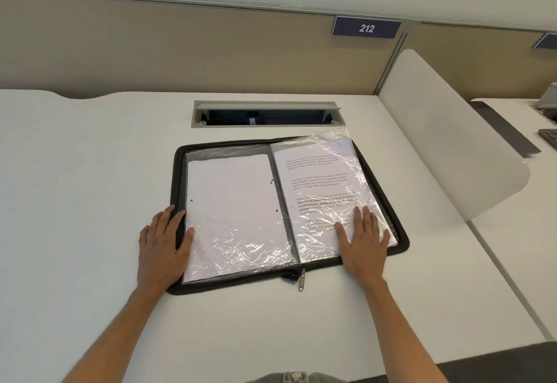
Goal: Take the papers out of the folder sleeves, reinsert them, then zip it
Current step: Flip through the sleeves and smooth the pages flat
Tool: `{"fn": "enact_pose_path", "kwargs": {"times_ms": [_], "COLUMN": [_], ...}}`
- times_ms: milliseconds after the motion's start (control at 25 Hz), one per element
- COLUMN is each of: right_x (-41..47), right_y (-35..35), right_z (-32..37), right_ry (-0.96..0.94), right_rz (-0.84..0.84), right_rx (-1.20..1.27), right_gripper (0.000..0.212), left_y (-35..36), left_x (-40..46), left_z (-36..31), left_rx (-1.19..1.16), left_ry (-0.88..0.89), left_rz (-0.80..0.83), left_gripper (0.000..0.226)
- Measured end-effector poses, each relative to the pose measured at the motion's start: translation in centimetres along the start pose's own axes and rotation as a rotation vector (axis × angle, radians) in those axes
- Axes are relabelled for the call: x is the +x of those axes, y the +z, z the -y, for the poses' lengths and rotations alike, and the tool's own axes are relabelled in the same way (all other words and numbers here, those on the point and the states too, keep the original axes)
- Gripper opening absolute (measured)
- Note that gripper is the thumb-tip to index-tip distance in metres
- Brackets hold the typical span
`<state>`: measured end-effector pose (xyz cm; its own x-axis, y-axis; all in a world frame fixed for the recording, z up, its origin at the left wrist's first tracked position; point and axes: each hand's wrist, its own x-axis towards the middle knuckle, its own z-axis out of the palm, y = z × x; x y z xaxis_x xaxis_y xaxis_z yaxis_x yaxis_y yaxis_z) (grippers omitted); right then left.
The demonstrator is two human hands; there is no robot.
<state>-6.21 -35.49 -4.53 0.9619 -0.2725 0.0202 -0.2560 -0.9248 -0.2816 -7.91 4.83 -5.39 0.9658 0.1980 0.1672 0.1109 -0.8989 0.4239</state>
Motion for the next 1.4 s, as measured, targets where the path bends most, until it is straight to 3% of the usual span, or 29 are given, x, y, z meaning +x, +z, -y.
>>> {"fn": "enact_pose_path", "kwargs": {"times_ms": [160, 280, 440, 560, 680, 840, 1000, 1080, 1160, 1320, 1400], "right_x": [-0.5, -1.7, -4.5, -6.7, -7.8, -7.8, -7.6, -7.0, -6.1, -4.1, -3.1], "right_y": [-0.5, -1.3, -1.2, 0.3, 2.5, 3.6, 1.8, 0.2, -1.6, -3.7, -4.0], "right_z": [1.5, 5.5, 13.2, 18.3, 20.2, 19.8, 20.2, 19.7, 18.5, 14.6, 12.5], "right_ry": [-0.066, -0.234, -0.457, -0.588, -0.581, -0.603, -0.377, -0.203, -0.092, -0.149, -0.200], "right_rz": [-0.131, -0.195, -0.107, 0.198, 0.428, 0.395, 0.424, 0.361, 0.238, -0.066, -0.140], "right_rx": [0.031, 0.218, 0.275, 0.219, 0.106, 0.091, 0.551, 0.826, 0.935, 0.916, 0.852], "right_gripper": [0.066, 0.058, 0.040, 0.064, 0.086, 0.059, 0.040, 0.034, 0.036, 0.067, 0.063], "left_y": [0.0, 0.0, 0.0, 0.0, 0.0, -0.1, 0.1, 0.1, 0.1, 0.0, 0.0], "left_x": [0.0, 0.0, 0.1, 0.2, 0.2, 0.2, 0.1, 0.1, 0.1, 0.0, 0.0], "left_z": [0.0, 0.0, 0.1, 0.1, 0.2, 0.1, 0.2, 0.4, 0.4, 0.2, 0.2], "left_rx": [0.001, 0.006, 0.009, 0.020, 0.032, 0.013, -0.008, 0.004, 0.009, 0.000, -0.002], "left_ry": [0.007, 0.008, 0.031, 0.032, 0.033, 0.029, 0.016, 0.026, 0.028, 0.019, 0.020], "left_rz": [-0.014, -0.017, -0.025, -0.024, -0.015, -0.024, -0.012, -0.002, -0.001, 0.000, -0.001], "left_gripper": [0.060, 0.059, 0.053, 0.052, 0.053, 0.054, 0.055, 0.057, 0.057, 0.057, 0.056]}}
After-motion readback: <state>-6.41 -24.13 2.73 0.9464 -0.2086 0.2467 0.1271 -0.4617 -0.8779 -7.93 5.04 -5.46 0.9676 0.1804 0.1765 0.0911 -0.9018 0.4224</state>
